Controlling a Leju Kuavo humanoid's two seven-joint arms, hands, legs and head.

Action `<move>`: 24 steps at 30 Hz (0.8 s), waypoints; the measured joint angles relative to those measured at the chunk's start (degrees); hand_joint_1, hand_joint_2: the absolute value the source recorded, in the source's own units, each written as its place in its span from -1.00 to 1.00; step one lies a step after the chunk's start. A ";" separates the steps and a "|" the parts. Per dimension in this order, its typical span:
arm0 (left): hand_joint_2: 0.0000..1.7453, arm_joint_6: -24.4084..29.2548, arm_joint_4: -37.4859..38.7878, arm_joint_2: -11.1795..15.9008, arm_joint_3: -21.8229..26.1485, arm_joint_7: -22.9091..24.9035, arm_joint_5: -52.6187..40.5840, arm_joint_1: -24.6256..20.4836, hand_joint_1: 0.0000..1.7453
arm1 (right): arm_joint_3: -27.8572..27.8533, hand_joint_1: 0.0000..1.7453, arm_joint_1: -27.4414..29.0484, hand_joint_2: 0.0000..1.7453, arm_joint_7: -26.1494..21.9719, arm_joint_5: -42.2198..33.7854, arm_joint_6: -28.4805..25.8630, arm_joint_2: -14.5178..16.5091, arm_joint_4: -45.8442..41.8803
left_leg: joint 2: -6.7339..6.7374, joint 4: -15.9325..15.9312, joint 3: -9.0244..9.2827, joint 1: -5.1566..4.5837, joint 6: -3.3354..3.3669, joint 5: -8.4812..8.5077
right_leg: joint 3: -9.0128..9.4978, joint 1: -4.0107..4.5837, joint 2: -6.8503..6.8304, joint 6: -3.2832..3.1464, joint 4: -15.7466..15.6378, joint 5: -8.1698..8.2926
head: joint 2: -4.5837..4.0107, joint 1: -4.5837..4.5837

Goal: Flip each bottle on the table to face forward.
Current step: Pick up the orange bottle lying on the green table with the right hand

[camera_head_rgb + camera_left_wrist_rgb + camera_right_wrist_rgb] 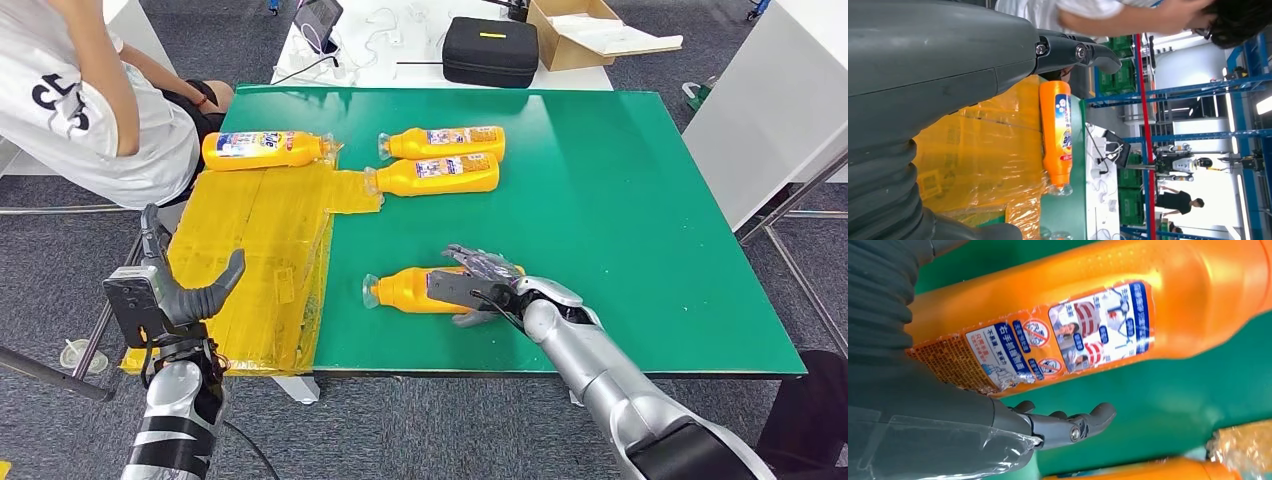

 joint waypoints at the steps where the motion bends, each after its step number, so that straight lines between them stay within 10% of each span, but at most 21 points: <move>1: 1.00 -0.01 0.35 -0.03 -0.01 0.00 0.02 -0.15 -1.00 | 0.63 -1.00 -0.66 1.00 0.02 0.25 0.58 -0.04 0.67 | 0.00 0.00 0.00 0.00 0.00 0.00 | 0.00 0.00 0.00 0.00 0.00 0.00 | 0.00 0.01; 4: 1.00 -0.12 1.34 -0.07 0.01 0.00 0.06 -0.60 -1.00 | 2.61 -0.95 -2.66 1.00 0.13 0.90 2.98 -0.33 2.44 | 0.00 0.01 0.00 0.00 0.00 0.01 | 0.00 0.00 0.00 0.00 0.00 0.00 | -0.01 0.01; 8: 1.00 -0.48 2.51 -0.14 -0.01 0.00 0.04 -1.05 -1.00 | 5.24 0.86 -4.87 1.00 0.27 1.68 5.59 -0.91 4.15 | -0.01 0.01 0.00 0.00 0.00 0.00 | 0.00 -0.01 0.00 0.00 0.00 0.00 | 0.00 0.00; 9: 1.00 -0.51 2.77 -0.19 -0.02 0.00 0.03 -1.15 -1.00 | 5.89 0.97 -5.29 1.00 0.34 1.91 5.90 -1.04 4.49 | -0.01 0.01 0.00 0.00 0.00 0.00 | 0.00 -0.01 0.00 0.00 0.00 0.00 | 0.00 0.01; 24: 1.00 -0.63 5.13 -0.60 -0.01 0.00 0.04 -1.89 -1.00 | 12.64 1.00 -6.90 1.00 0.72 4.15 4.41 -2.04 6.32 | 0.03 0.01 0.07 0.00 0.00 0.00 | 0.03 0.00 0.00 0.00 0.00 0.01 | -0.01 0.01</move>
